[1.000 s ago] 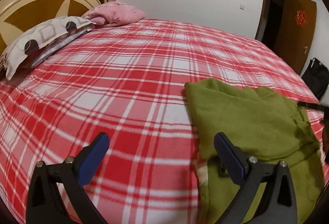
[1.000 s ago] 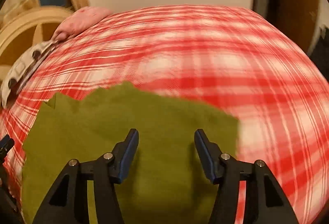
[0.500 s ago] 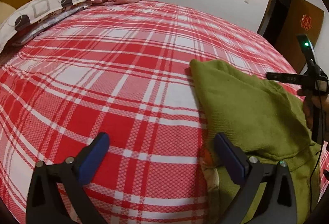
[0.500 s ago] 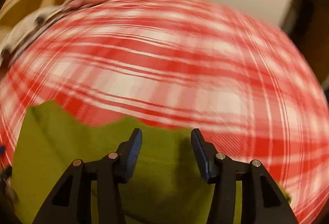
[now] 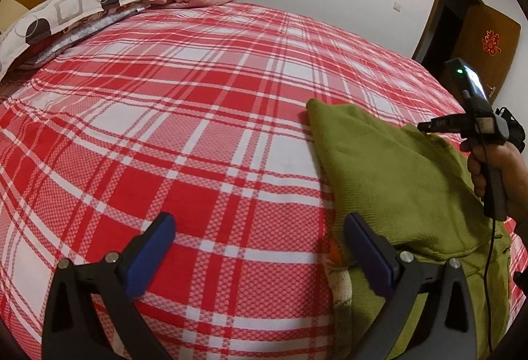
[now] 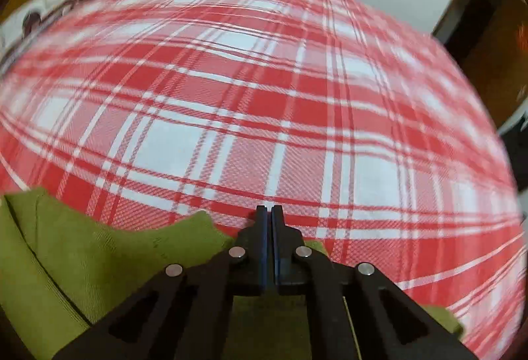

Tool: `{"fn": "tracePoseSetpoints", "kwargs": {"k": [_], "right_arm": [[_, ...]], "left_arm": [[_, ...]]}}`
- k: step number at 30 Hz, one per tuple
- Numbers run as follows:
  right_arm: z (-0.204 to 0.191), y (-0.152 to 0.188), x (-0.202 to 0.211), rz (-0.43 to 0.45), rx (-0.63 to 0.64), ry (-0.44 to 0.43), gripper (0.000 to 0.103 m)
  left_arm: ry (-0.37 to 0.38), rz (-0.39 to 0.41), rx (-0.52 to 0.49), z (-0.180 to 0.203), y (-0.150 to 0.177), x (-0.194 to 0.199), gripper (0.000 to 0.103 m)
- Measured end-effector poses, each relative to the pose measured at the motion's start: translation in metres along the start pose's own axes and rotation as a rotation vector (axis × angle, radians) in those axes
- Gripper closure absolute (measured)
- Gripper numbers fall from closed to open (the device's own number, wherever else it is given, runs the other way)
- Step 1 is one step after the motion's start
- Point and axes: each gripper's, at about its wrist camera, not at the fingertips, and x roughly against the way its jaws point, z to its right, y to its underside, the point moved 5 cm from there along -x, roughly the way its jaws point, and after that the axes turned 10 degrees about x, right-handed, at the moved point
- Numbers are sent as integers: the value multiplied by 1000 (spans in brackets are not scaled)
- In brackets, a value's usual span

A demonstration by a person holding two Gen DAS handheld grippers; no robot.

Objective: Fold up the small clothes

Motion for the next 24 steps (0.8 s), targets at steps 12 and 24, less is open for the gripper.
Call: {"fn": "tracePoseSetpoints", "kwargs": {"k": [12,24], "right_arm": [[7,89,115,143,-8,-156,40],[4,240,144,69,-143,-135,40]], "left_arm": [[10,-19,34,-7,15,35,0],[-8,-64,-167,18,88,81,0]]}}
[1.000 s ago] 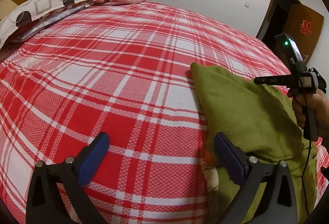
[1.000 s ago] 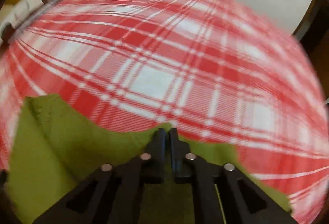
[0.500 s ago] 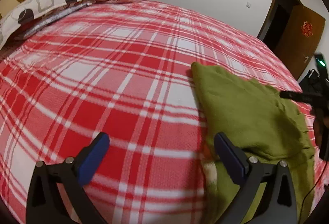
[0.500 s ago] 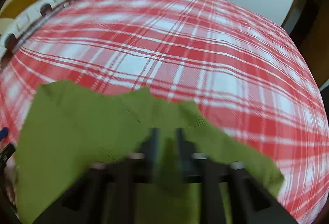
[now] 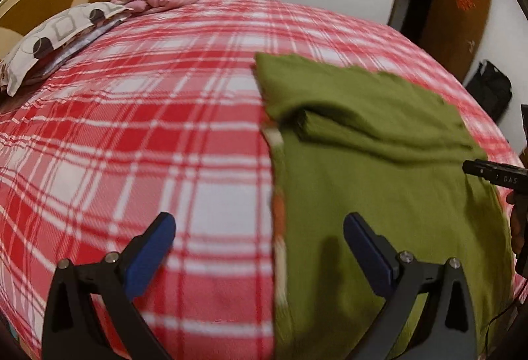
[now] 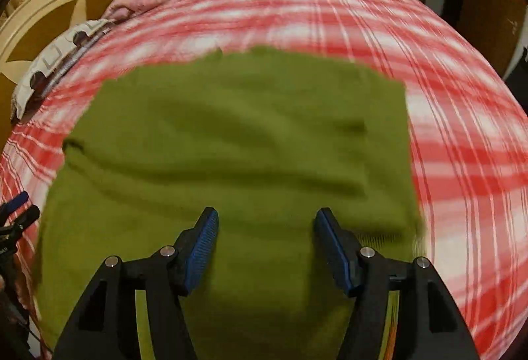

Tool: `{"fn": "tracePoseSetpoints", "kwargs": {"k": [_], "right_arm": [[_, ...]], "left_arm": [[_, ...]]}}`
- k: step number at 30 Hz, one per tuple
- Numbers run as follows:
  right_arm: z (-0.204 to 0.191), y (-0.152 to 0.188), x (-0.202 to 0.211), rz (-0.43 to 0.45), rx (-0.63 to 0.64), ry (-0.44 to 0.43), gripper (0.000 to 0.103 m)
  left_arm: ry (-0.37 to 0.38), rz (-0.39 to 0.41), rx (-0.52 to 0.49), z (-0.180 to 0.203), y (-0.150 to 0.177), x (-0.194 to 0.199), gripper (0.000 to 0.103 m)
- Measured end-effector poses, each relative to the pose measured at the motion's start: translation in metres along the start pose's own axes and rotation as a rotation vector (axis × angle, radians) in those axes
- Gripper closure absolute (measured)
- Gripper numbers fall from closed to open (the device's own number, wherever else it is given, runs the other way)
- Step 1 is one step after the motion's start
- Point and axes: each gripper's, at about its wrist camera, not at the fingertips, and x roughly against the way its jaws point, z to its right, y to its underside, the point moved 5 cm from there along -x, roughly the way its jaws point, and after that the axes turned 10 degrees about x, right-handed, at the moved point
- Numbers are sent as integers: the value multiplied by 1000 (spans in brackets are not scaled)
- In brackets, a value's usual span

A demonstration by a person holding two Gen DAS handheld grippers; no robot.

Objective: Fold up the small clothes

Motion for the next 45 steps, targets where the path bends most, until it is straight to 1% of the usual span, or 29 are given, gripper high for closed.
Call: {"fn": "tracePoseSetpoints", "kwargs": {"k": [5,7,9,11,17,20,24,26,28,30,32,35,37,39,40,43,45], "right_arm": [[-3,46,27,7,-2,20,40],[-5,62,40,15,11,42,40],[-7,81,50,5,8,51,40],[-9,98,63,15,-4,58,40],[-11,141,89,-4,-38,52,40],[-12,155,99,10,-46,79,40],[-14,176,109,16,-82,67,40],[-16,185,113,22,-81,75,40],[-16,192,118,24,-80,87,40],[-15,198,123,23,-98,76,40],[-12,205,128,28,-129,56,40],[-9,217,137,36,-159,48,40],[-6,227,143,41,-177,35,40],[-1,235,148,44,-192,38,40],[1,241,150,45,-200,39,40],[2,249,155,50,-208,39,40],[-2,253,158,49,-206,30,40]], "left_arm": [[8,-32,-17,2,25,13,0],[19,-43,-26,3,35,19,0],[19,-40,-35,5,41,27,0],[35,-37,-44,6,49,37,0],[58,-41,-74,10,74,61,0],[65,-49,-78,10,87,69,0],[75,-84,-88,11,111,77,0],[64,-102,-91,8,123,78,0],[70,-136,-64,3,135,77,0],[82,-173,-31,-1,145,77,0],[91,-180,-19,-2,153,82,0],[116,-181,-48,6,158,88,0],[123,-179,-57,9,158,89,2],[138,-195,-59,9,160,89,8],[144,-208,-59,10,162,88,10],[149,-213,-76,14,164,88,11],[164,-222,-81,16,165,89,14]]}}
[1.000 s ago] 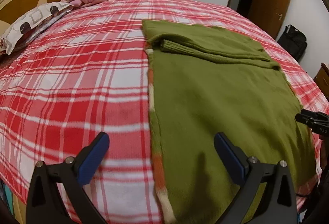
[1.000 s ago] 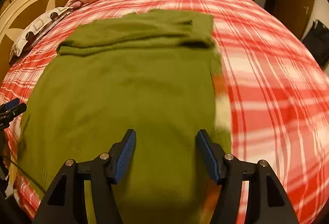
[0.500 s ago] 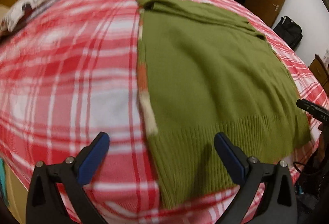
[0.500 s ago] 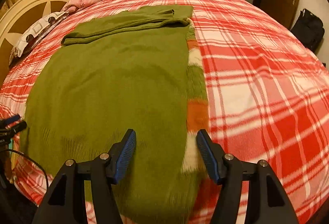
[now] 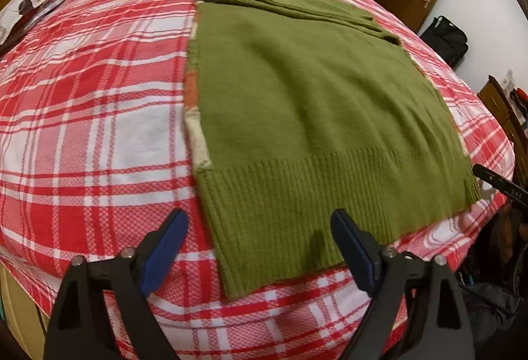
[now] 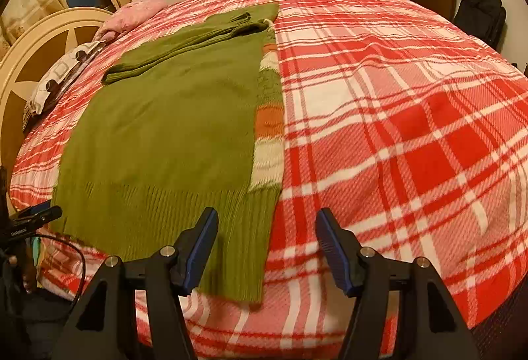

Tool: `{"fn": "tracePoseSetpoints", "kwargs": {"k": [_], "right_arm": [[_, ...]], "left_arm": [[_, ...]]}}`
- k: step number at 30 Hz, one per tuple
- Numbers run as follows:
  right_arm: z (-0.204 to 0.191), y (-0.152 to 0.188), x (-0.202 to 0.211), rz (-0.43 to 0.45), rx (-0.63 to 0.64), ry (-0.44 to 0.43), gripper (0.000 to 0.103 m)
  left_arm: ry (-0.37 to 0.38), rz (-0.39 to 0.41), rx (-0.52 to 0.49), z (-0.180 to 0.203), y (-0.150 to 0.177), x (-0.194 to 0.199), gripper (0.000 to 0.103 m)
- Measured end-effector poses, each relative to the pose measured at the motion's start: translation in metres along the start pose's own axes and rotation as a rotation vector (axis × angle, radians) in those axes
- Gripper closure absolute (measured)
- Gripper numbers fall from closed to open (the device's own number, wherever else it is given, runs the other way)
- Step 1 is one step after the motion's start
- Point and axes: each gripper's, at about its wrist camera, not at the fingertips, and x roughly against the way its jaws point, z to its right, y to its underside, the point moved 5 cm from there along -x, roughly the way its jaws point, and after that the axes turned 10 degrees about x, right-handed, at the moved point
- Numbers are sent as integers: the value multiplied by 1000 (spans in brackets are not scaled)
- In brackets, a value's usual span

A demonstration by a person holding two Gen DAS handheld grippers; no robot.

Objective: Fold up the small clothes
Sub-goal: 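Grasp the green sweater's ribbed hem with the right gripper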

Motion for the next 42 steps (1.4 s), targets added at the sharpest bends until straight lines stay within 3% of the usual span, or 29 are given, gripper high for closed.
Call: {"fn": "tracePoseSetpoints", "kwargs": {"k": [2,5,11,13,19,26,28,29,30,31,34,42], "right_arm": [[-8,5,0,-14,20,-18,40],[-19,10,-3,-33,45,-42,57],[-20,16,-9,-50,22,-71,65],[-20,15,-9,-48,14,-85,74],[-16,18,-14,-43,-14,-122,75],[-22,19,-11,-31,-4,-171,76],[-25,21,-14,-40,4,-179,82],[-25,22,-16,-43,5,-177,83],[-26,24,-18,-44,3,-180,88],[-25,24,-18,-42,0,-178,92],[-20,20,-9,1,-23,-207,93],[-13,8,21,150,-47,-248,93]], "left_arm": [[8,-11,-1,0,2,-1,17],[16,-17,4,-3,4,3,26],[32,-26,15,-7,8,6,26],[49,-29,24,-8,8,6,26],[91,-31,57,-12,7,6,26],[72,-54,-2,-4,14,7,48],[67,-59,2,-6,12,5,54],[65,-59,10,-9,11,5,61],[65,-57,16,-11,10,6,84],[72,-56,26,-14,9,7,93],[132,-46,70,-22,5,15,95],[285,123,60,-13,-12,57,96]]}}
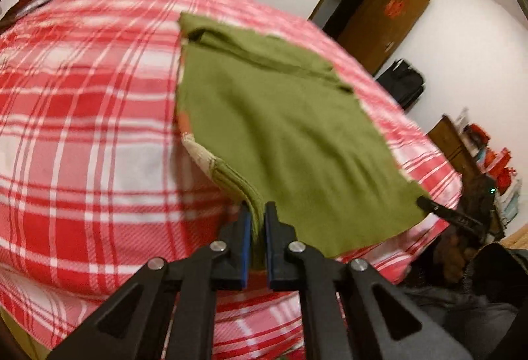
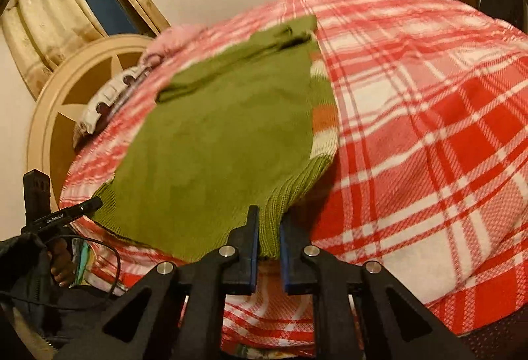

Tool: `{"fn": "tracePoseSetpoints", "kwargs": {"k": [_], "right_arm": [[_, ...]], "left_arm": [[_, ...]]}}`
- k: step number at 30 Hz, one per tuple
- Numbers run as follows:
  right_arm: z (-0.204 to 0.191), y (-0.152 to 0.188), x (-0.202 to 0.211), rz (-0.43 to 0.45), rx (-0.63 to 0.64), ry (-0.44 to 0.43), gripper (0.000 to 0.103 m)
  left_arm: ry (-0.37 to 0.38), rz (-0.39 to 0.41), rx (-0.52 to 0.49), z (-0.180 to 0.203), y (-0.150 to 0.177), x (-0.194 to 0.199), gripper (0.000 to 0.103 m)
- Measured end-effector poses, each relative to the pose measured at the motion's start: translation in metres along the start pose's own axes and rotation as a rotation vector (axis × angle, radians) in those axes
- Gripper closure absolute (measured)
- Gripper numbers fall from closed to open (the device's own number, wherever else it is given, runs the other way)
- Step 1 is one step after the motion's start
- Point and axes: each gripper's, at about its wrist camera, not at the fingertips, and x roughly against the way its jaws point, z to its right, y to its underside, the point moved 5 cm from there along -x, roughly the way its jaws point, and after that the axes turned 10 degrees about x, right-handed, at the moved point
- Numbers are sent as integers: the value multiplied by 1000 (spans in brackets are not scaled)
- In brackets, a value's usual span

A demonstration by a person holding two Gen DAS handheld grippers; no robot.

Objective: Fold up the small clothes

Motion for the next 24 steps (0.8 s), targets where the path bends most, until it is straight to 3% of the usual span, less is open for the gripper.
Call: {"fn": "tracePoseSetpoints", "kwargs": {"k": [13,24], "right_arm": [[3,-39,22,152,-85,-94,93],[0,-103,17,233,-41,-65,93]], "left_arm": [[92,75,69,-3,-39,5,96],[141,183,60,4,-101,6,96]]}}
